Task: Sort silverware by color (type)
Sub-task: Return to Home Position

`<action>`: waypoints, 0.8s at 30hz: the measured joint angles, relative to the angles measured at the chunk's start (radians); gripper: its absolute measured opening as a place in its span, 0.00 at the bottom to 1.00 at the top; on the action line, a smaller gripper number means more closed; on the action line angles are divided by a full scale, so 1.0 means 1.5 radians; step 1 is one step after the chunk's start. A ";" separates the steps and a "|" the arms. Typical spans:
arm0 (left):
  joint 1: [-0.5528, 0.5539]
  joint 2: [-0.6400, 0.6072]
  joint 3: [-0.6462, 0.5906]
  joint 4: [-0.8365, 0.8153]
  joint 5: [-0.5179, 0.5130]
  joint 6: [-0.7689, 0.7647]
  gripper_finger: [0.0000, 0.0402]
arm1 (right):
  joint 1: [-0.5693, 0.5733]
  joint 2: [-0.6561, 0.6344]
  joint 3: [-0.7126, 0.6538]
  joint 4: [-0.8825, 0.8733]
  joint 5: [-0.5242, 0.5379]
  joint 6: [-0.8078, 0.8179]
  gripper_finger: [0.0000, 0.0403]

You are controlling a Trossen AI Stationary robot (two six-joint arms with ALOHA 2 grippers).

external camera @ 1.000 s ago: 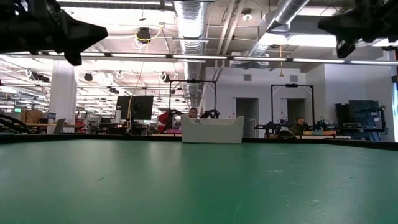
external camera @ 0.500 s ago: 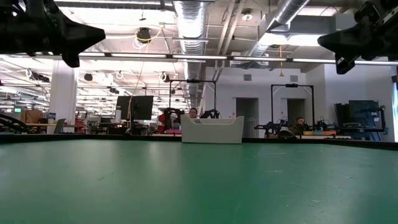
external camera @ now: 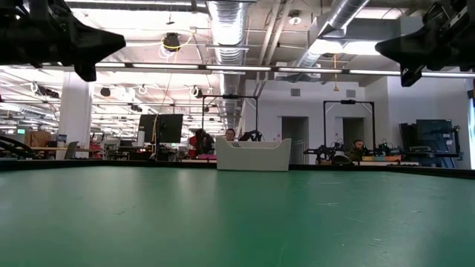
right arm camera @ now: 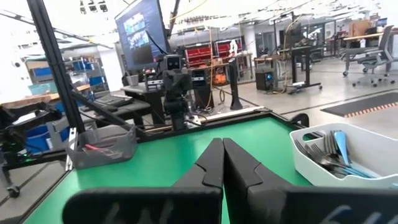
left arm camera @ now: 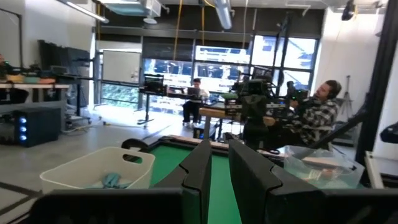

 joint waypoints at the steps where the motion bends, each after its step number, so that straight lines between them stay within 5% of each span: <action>1: 0.000 0.000 0.000 0.000 0.004 -0.002 0.11 | -0.002 0.000 0.000 0.000 -0.002 0.003 0.04; 24: 0.000 0.000 -0.002 -0.051 0.005 -0.026 0.11 | -0.019 0.000 -0.056 0.029 -0.019 0.005 0.04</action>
